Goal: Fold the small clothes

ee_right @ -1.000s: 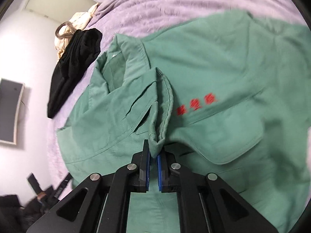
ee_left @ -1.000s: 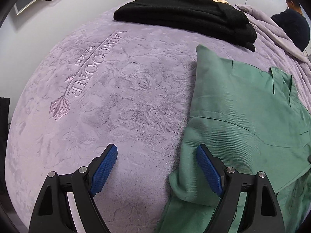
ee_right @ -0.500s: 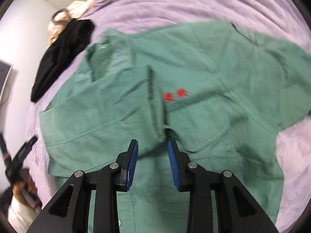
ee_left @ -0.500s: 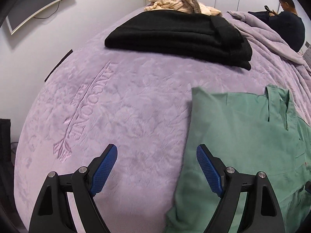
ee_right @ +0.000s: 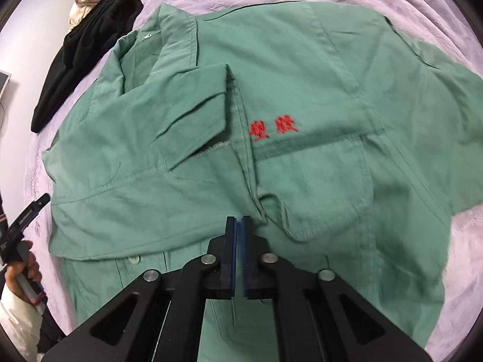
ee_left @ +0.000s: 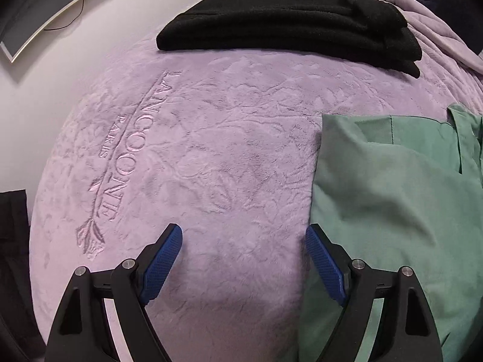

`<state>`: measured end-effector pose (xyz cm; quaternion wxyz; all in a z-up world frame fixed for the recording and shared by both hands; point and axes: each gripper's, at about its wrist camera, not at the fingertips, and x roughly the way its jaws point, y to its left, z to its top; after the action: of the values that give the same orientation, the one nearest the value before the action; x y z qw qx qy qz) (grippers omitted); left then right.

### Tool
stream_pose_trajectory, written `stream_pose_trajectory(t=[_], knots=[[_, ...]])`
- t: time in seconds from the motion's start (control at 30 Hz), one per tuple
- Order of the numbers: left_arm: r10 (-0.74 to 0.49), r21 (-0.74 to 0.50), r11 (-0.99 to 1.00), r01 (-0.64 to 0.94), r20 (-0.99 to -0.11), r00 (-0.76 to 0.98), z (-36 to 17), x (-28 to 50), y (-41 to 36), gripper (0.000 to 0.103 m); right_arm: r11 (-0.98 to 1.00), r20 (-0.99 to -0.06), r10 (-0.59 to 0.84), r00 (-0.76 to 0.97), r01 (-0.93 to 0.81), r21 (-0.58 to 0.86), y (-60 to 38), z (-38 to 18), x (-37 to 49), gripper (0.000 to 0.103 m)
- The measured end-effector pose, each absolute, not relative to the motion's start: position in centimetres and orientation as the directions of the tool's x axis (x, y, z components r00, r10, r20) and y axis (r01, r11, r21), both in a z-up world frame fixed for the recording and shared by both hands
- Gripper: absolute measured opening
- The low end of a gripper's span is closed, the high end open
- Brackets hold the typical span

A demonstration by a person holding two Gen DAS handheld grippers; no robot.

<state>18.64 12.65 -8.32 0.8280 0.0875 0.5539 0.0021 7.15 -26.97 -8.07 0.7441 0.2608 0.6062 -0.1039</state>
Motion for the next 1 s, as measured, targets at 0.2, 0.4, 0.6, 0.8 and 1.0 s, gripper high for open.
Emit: stream_pose_trajectory(t=[0.2, 0.4, 0.6, 0.8, 1.0], knots=[[0.007, 0.07, 0.985, 0.158, -0.93, 0.368, -6.2, 14.0, 13.5, 0.085, 0.818, -0.945, 0.233, 0.23, 0.48, 0.318, -25.8, -7.8, 5.0, 0.007], [0.006, 0.082, 0.974, 0.209, -0.941, 0.339, -7.6, 10.8, 14.4, 0.085, 0.786, -0.908, 0.342, 0.241, 0.456, 0.417, -23.3, -8.4, 4.7, 0.064], [0.001, 0.14, 0.932, 0.334, -0.923, 0.386, -7.5, 8.6, 14.2, 0.085, 0.711, -0.822, 0.514, 0.245, 0.415, 0.568, -18.6, -9.9, 6.8, 0.064], [-0.009, 0.216, 0.847, 0.487, -0.908, 0.418, -7.6, 6.9, 14.2, 0.085, 0.705, -0.782, 0.566, 0.261, 0.338, 0.623, -14.3, -9.0, 10.4, 0.064], [-0.058, 0.234, 0.808, 0.541, -0.882, 0.467, -8.8, 6.6, 12.0, 0.085, 0.847, -0.833, 0.489, 0.259, 0.088, 0.524, -9.9, -5.4, 19.1, 0.064]])
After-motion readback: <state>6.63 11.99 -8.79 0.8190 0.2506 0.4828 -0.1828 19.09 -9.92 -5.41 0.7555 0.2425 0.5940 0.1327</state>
